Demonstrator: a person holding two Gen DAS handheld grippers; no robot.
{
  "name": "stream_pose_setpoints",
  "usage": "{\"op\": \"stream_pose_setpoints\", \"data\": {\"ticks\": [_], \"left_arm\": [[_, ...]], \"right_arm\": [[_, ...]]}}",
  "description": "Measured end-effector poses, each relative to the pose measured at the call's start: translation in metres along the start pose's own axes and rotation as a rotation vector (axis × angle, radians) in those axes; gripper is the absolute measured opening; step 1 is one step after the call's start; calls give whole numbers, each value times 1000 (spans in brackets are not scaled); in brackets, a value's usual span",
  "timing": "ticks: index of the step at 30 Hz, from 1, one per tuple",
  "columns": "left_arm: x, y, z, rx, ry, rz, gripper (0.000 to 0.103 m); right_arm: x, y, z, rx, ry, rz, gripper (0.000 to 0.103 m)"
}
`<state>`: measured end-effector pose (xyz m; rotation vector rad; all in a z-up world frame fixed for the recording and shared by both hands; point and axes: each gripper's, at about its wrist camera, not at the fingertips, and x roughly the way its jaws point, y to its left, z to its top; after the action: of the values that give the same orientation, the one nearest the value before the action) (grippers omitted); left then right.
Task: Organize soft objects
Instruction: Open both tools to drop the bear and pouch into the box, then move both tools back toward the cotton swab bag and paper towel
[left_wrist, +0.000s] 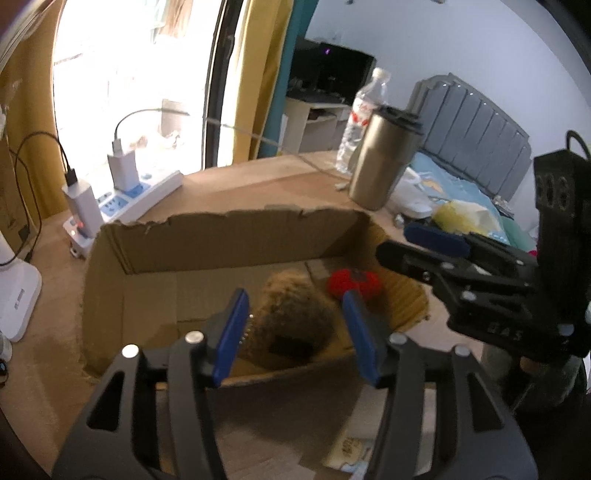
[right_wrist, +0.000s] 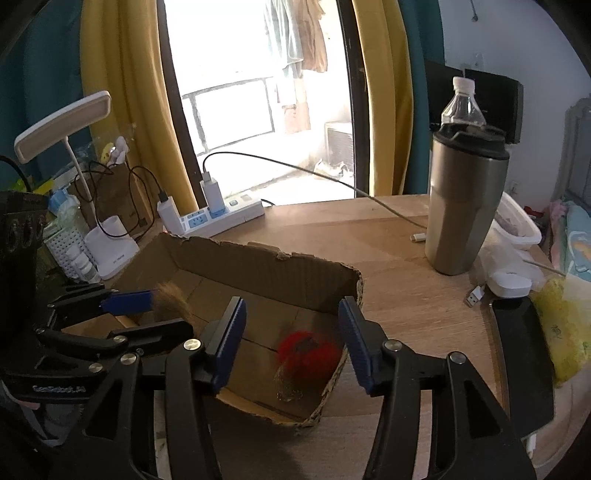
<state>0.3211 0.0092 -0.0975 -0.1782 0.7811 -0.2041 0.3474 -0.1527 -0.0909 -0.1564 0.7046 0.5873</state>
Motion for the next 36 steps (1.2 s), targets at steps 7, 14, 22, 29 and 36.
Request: {"op": "stream_pose_setpoints", "data": {"ticks": [7,14,22,29,36], "left_arm": [[-29,-4,-2,3,-73,-4,77],[-54,2,-12,-28,-115,17,86],[-81,-5,-24,-13,-159,5,89],[-97,-3,-35,-26,-181,15,89],[-116,-2,-46,-35,-202,36,89]], "right_arm": [[-20,7,-1,3,-30,-12,56],[-41,15,-4,-5,-52,-22,56],[-62,31,-11,-23,-75,-27,57],[-79,43,-16,-37,-92,-36,64],[-92,56,-20,-45,-106,-51,65]]}}
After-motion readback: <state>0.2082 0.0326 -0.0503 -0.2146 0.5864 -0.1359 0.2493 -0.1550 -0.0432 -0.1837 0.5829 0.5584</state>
